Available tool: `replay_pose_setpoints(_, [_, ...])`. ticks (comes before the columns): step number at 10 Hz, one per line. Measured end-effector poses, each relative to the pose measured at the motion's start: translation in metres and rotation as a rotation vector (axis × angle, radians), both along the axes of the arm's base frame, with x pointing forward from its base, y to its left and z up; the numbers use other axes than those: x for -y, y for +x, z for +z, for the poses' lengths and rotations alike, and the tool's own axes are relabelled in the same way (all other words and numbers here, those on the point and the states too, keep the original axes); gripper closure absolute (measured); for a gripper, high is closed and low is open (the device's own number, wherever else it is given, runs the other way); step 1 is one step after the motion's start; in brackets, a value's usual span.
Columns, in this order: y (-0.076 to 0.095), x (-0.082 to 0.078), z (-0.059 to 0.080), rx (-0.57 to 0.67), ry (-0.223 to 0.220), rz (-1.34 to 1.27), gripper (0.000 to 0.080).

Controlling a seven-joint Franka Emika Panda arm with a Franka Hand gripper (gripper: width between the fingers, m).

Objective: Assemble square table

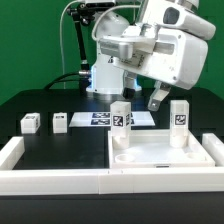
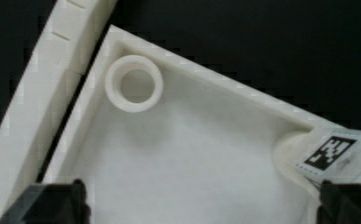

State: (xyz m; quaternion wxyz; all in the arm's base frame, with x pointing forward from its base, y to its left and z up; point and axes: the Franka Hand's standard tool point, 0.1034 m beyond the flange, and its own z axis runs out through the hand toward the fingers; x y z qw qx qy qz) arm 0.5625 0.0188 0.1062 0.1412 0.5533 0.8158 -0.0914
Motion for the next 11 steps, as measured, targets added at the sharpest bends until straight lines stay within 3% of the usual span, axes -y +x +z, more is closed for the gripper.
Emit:
replay_pose_setpoints(5, [-0.003,0.001,0.004,0.120,0.061,-0.399,0.0151])
replay_pose_setpoints(7, [-0.009,0.014,0.013,0.153,0.040,-0.657,0.0151])
replay_pose_setpoints(11, [-0.029,0.051,0.010,0.134,0.034,-0.973,0.0151])
